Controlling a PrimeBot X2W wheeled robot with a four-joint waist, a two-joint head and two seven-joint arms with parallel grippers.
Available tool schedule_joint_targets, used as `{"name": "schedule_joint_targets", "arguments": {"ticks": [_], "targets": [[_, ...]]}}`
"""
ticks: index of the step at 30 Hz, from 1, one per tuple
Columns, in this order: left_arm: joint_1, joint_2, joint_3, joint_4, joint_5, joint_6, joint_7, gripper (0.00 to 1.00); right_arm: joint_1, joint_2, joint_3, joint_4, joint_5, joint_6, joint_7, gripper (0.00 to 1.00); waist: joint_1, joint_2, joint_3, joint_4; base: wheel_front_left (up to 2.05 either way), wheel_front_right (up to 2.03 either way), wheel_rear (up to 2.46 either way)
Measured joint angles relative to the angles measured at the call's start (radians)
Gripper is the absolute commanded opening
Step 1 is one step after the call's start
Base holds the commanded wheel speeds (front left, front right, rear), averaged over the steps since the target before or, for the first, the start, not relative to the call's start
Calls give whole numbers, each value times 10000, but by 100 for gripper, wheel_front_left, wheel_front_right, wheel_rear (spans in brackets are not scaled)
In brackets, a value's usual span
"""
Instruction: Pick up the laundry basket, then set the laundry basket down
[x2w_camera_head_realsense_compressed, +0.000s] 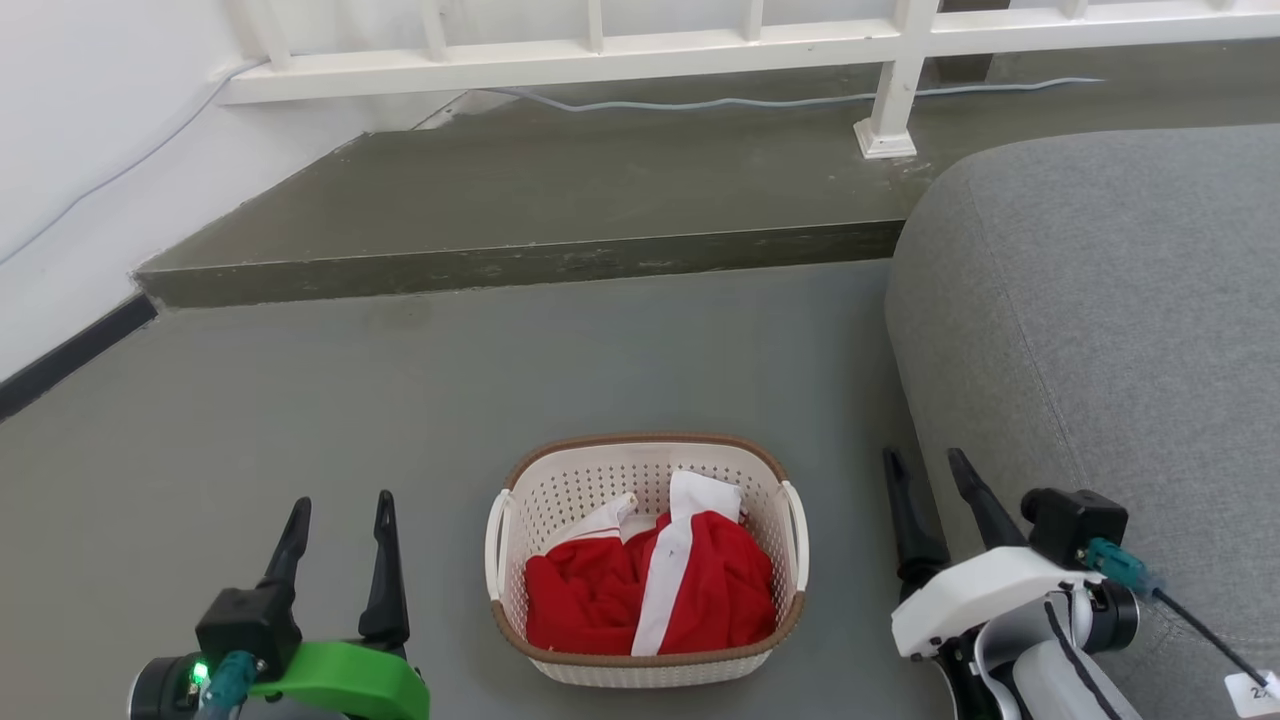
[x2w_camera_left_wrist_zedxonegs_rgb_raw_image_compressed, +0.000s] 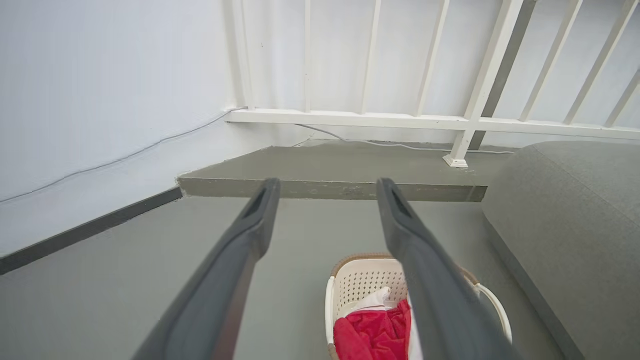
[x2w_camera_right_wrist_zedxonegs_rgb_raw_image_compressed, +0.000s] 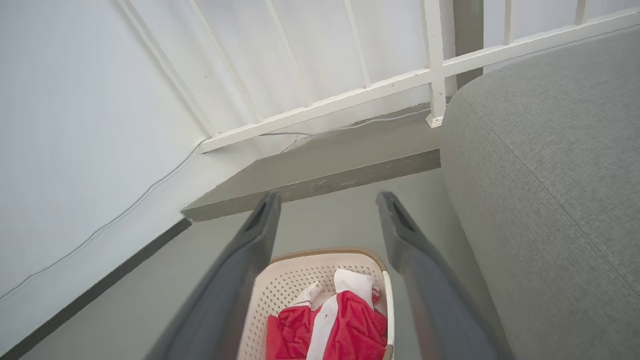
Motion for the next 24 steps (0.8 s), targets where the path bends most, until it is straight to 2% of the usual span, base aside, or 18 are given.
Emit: {"name": "schedule_joint_targets", "arguments": {"ticks": [17, 24], "targets": [[263, -2, -111, -242, 1620, 314, -535, 100, -55, -40, 441, -309, -2002, -355, -531, 100, 0, 0, 98, -9, 0, 0, 0], [335, -8, -111, -184, 1778, 359, -562, 100, -56, -42, 412, -336, -2090, -416, -564, 100, 0, 0, 122, -15, 0, 0, 0]]}}
